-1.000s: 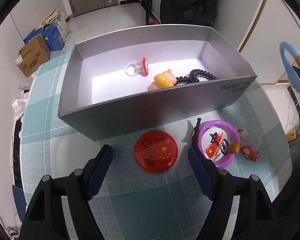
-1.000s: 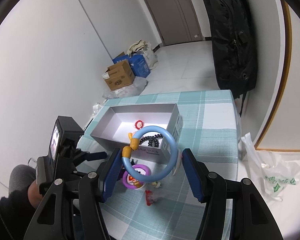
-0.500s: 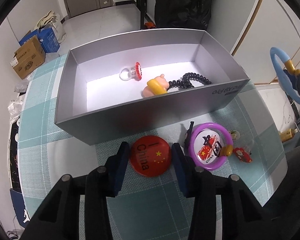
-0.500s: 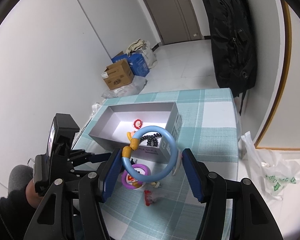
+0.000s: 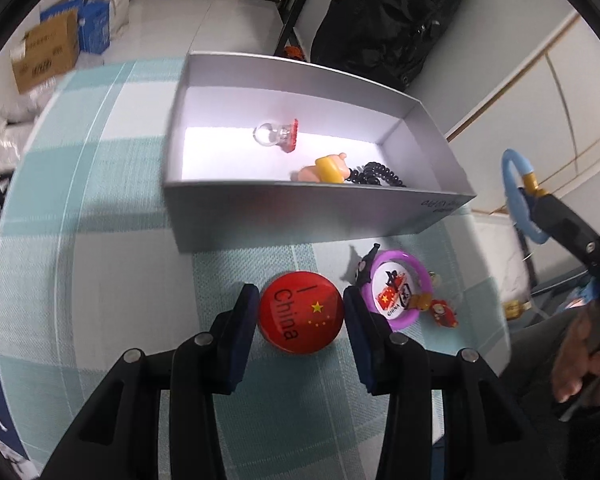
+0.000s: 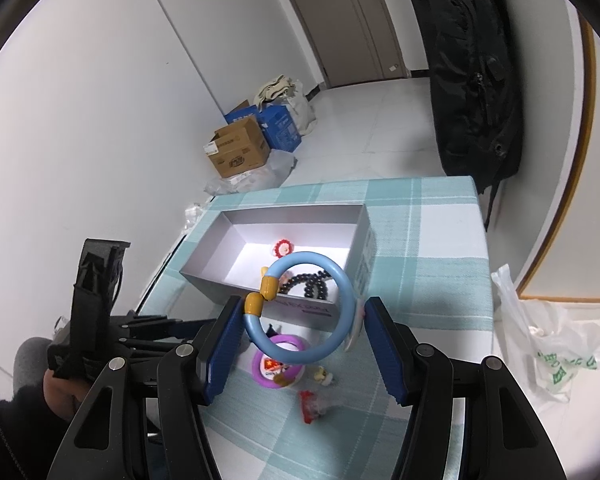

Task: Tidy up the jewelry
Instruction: 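Grasp the red China badge with the left tool while the right tool carries the blue ring over the box, then lower the red badge into the box with the left tool while the right tool drops the blue ring in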

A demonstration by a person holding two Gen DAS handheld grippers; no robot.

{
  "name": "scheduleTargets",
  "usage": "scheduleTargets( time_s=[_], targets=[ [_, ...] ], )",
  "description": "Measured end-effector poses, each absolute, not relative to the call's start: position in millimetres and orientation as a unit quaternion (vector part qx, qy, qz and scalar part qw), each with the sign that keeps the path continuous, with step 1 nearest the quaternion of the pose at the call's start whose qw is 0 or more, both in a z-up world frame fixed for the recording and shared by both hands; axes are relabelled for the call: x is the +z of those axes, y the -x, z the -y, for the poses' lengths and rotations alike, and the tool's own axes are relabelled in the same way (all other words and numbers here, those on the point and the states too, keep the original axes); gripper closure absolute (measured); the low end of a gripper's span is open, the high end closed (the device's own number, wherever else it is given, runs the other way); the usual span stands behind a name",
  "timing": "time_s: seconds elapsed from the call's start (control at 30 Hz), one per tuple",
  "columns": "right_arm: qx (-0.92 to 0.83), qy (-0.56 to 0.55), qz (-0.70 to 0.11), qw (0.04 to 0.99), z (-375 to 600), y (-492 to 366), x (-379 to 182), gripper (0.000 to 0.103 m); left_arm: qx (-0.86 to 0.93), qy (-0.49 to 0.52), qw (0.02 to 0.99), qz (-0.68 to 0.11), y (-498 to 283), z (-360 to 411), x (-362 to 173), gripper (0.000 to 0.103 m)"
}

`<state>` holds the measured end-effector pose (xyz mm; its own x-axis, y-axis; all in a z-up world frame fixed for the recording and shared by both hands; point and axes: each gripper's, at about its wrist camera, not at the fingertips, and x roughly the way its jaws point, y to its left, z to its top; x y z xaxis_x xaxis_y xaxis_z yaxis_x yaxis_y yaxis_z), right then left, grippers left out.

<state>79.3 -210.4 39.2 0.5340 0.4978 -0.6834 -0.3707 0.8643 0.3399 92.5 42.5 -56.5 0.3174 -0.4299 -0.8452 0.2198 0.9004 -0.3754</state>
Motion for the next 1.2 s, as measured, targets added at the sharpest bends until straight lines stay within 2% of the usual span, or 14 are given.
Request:
scheduleTargets(
  time_s=[0.3, 0.7, 1.2],
  targets=[
    [0.258, -0.067, -0.41, 0.872, 192, -83, 41, 0.043, -0.22, 0.12, 0.801, -0.544, -88, -44, -48, 0.065],
    [0.266, -0.063, -0.403, 0.873, 177, -93, 47, 0.043, -0.262, 0.177, 0.829, -0.462, -96, -58, 12, 0.065],
    [0.258, -0.068, -0.43, 0.863, 165, -121, 35, 0.043, -0.211, 0.239, 0.823, -0.469, -143, -73, -7, 0.065]
  ],
)
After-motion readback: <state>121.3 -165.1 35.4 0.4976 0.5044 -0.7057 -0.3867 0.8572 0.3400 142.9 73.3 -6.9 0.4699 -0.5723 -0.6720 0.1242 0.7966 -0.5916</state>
